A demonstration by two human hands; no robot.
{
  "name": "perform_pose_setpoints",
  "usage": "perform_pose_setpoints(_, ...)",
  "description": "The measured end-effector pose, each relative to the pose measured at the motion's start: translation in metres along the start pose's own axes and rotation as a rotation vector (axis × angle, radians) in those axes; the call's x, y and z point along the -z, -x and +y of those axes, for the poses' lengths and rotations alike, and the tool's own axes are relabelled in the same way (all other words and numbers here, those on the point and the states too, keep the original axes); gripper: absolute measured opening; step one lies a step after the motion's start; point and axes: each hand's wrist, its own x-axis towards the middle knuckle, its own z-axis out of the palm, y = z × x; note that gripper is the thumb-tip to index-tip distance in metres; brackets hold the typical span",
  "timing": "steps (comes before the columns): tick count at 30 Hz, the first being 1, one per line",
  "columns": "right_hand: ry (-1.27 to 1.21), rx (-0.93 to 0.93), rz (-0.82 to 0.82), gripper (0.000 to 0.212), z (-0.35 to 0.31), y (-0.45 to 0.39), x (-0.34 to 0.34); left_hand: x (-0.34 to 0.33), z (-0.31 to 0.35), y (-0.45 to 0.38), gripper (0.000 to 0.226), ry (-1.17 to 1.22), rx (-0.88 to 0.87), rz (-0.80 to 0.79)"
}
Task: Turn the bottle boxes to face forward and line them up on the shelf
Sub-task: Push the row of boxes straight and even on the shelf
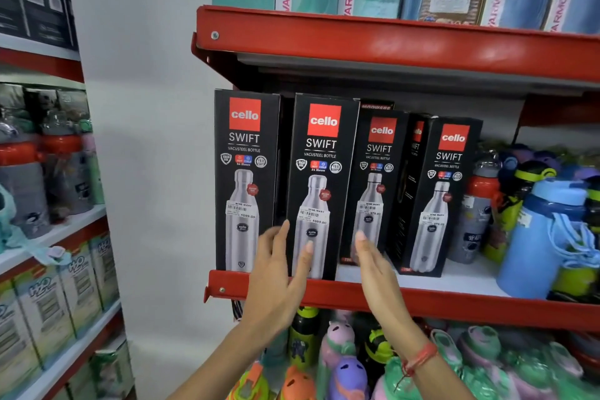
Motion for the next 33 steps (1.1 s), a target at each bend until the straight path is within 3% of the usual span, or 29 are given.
perform_pose_setpoints(2, 0.024, 0.022, 0.07, 0.057, 0.003, -0.007, 0.014, -0.011, 0.009, -0.003, 0.047, -0.009, -0.15, 0.12)
perform_pose_setpoints(4, 0.027, 0.022, 0.078, 0.056, 0.008, -0.017, 0.028, -0.028, 0.021, -0.006, 0.041, 0.072, -0.22, 0.041)
perform_pose_setpoints(7, 0.015, -0.052, 0.046, 0.061, 0.016, -0.033, 0.041, -0.062, 0.04, -0.01, 0.058, 0.241, -0.111, -0.273)
perform_pose_setpoints(10, -0.003, -0.114, -0.015, 0.071, 0.019, -0.043, 0.043, -0.088, 0.055, -0.021, 0.079, 0.307, 0.069, -0.379)
perform_pose_setpoints(16, 0.0, -0.092, -0.079, 0.068, 0.017, -0.053, 0.045, -0.108, 0.054, -0.04, 0.093, 0.453, 0.316, -0.31)
perform_pose_setpoints(22, 0.037, -0.084, -0.111, 0.072, 0.021, -0.044, 0.056, -0.097, 0.057, -0.024, 0.078, 0.45, 0.276, -0.289)
perform_pose_setpoints(27, 0.048, -0.057, -0.133, 0.067, 0.027, -0.023, 0.066, -0.081, 0.052, -0.009, 0.11, 0.452, 0.29, -0.297)
perform_pose_setpoints(33, 0.085, -0.043, -0.122, 0.066, 0.027, -0.003, 0.07, -0.074, 0.055, 0.002, 0.108, 0.406, 0.292, -0.3)
